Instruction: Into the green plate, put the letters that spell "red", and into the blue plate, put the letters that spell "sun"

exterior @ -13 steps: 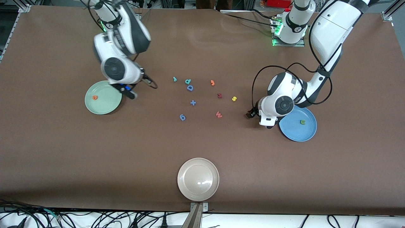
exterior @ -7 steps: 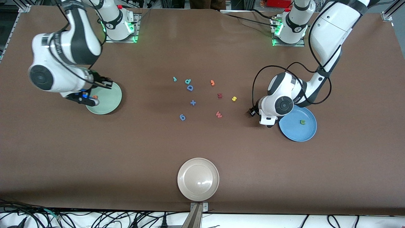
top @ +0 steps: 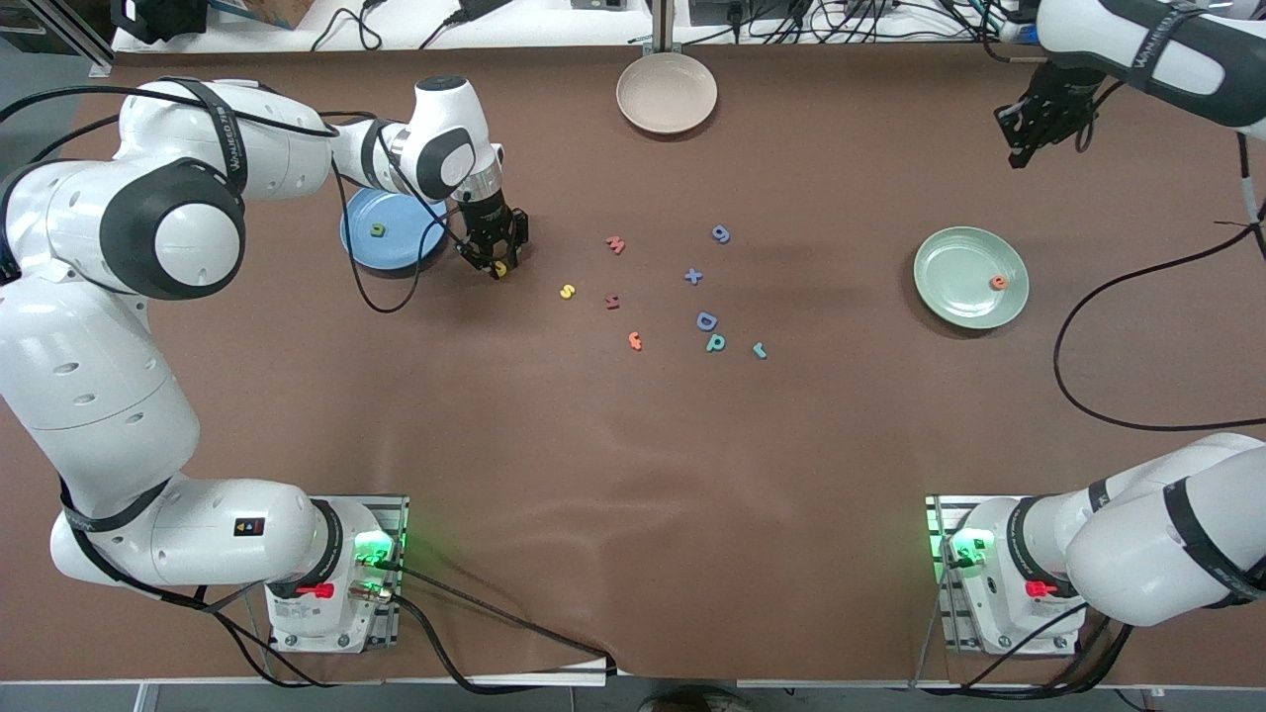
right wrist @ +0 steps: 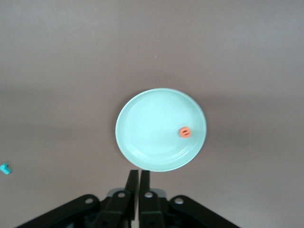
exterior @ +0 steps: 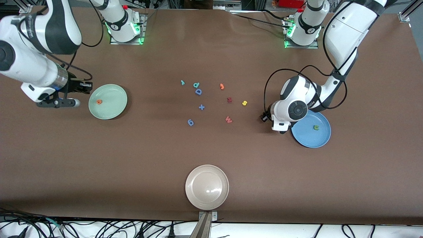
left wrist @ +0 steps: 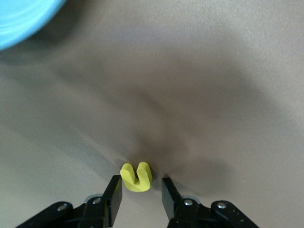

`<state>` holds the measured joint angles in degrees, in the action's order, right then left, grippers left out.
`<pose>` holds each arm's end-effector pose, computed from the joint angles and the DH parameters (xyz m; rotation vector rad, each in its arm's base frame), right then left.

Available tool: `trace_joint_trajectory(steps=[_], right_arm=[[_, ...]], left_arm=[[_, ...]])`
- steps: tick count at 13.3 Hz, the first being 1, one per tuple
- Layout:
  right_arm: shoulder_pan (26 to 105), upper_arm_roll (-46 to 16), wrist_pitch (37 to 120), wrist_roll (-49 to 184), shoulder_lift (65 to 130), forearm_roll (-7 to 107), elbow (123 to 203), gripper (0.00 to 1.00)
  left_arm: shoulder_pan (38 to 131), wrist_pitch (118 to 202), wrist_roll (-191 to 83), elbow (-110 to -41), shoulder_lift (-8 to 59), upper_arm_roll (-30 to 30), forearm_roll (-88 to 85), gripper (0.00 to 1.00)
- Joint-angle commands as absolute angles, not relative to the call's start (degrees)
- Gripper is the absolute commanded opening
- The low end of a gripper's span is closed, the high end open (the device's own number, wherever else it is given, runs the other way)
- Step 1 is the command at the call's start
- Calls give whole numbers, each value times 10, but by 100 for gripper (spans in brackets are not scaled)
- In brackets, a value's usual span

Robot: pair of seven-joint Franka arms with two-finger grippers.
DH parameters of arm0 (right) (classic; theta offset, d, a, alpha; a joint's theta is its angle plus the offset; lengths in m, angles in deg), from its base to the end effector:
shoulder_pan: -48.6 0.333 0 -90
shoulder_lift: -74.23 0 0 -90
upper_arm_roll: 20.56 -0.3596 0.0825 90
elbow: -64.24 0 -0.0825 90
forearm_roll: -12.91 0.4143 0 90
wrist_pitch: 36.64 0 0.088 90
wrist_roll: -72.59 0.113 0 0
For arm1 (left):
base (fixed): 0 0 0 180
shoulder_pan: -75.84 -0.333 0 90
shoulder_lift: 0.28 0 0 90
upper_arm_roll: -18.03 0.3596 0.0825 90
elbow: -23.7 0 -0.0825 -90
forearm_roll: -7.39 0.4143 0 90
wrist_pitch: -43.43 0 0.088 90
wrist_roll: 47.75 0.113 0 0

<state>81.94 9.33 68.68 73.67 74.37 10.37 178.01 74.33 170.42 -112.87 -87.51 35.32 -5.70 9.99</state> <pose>0.5649 0.0304 0.4753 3.0831 0.0866 -0.2283 0.5814 -0.2303 0.1695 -2.8332 -1.1159 0.5515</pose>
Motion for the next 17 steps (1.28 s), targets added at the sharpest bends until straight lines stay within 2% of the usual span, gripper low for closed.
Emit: trace_joint_trajectory(steps=[1, 2, 7, 11, 14, 17], right_arm=[[823, 91, 708, 732, 710, 82, 1808, 89], [823, 91, 706, 736, 709, 82, 1806, 99], [826, 87, 700, 749, 709, 82, 1801, 99], [826, 11, 659, 885, 710, 83, 1777, 99], [826, -73, 646, 1042, 712, 89, 1774, 99], [826, -144, 643, 1192, 727, 144, 1774, 99]], left_arm=[[742, 1706, -1131, -879, 353, -47, 96, 44], [742, 1706, -1131, -879, 353, -46, 97, 44], [741, 1705, -1132, -880, 353, -46, 118, 40], [737, 1704, -1128, -877, 353, -46, 118, 24], [738, 1698, -1129, -869, 351, -46, 118, 23], [738, 1606, -1127, -815, 345, -47, 138, 23]])
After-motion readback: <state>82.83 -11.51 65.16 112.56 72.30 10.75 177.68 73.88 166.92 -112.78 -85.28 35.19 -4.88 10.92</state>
